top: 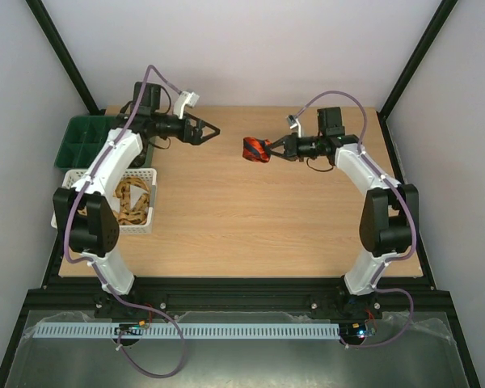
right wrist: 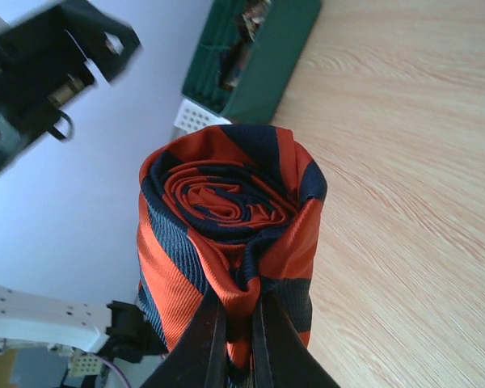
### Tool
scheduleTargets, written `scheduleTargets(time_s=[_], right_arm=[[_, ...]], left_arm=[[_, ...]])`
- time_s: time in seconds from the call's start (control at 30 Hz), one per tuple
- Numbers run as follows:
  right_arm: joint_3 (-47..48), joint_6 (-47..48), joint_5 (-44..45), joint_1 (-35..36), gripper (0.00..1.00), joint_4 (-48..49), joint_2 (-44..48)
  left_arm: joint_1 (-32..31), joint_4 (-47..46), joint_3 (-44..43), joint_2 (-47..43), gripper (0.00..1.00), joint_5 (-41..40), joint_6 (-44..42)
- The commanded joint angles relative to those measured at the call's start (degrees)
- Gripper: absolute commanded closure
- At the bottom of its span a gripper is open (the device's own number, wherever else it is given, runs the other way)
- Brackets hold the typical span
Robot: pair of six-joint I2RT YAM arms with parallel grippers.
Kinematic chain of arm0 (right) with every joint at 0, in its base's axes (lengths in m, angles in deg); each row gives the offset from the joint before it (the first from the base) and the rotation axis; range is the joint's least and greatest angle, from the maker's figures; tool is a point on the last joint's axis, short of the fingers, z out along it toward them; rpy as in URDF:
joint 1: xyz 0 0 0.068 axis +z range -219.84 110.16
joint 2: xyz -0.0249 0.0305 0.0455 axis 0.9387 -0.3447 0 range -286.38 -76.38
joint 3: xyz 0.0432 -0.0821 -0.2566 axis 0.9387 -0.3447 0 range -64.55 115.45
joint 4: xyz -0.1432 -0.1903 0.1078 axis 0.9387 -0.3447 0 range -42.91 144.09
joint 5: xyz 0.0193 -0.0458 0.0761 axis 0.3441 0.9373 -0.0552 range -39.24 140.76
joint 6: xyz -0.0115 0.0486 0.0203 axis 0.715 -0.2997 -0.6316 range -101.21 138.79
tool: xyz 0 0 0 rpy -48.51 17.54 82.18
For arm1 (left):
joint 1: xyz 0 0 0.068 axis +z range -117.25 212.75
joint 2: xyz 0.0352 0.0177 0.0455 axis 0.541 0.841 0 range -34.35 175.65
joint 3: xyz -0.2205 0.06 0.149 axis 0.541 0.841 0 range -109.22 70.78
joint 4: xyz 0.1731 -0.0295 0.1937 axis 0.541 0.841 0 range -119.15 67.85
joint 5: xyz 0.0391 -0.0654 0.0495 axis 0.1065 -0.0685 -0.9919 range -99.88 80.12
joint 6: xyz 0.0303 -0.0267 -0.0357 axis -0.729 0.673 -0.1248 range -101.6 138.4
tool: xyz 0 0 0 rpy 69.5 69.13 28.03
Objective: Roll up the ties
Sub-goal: Pick up the tie from the center of the board, then pass from the right arm to the left
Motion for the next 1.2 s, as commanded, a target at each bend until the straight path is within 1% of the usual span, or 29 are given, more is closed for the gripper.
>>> scheduleTargets(time_s=[0.0,0.1,0.17,0.2,0.57,0.7,0.8,1.0,1.03,1.1,1.13,1.17], right_arm=[[-0.4,-10.5,-4.9,1.0,0.99,12.0,2.9],[-0.3,-11.9,-5.4,2.4,0.99,13.5,3.0],[-0.7,-13.0,-5.6,3.5,0.99,14.9,3.5],[-1.1,-13.9,-5.8,4.0,0.99,15.9,3.8],[-2.0,-16.3,-6.0,8.8,0.99,19.4,5.4],[-2.2,-16.2,-5.5,9.0,0.99,19.3,5.6],[-2.3,-16.1,-5.2,9.0,0.99,19.2,5.5],[-1.6,-15.6,-4.9,9.0,0.99,18.5,5.0],[-1.7,-15.5,-4.8,9.0,0.99,18.4,5.0],[-1.6,-15.2,-4.8,9.0,0.99,18.0,5.0],[-1.6,-15.2,-4.8,9.0,0.99,18.0,5.0],[-1.7,-15.1,-4.9,9.0,0.99,17.9,4.9]], left_arm=[[-0.8,-7.0,4.1,0.3,0.01,17.3,15.2],[-1.4,-15.0,7.9,0.4,0.01,21.6,26.2],[-1.8,-19.7,10.3,0.4,0.01,22.1,31.1],[-2.0,-21.0,11.1,0.6,0.01,22.1,32.2],[-7.2,-21.8,11.7,3.0,0.02,21.6,33.2],[-7.4,-22.1,12.0,2.8,0.07,21.7,33.5],[-7.5,-22.2,12.1,2.8,0.15,21.9,33.6],[-7.6,-22.0,12.4,2.8,0.23,22.0,33.6],[-7.5,-21.9,12.4,2.9,0.23,22.2,33.6],[-7.5,-21.2,12.3,3.1,0.10,22.1,33.1],[-7.5,-21.1,12.2,3.2,0.07,21.9,33.0],[-7.5,-21.1,12.1,3.4,0.07,22.0,33.1]])
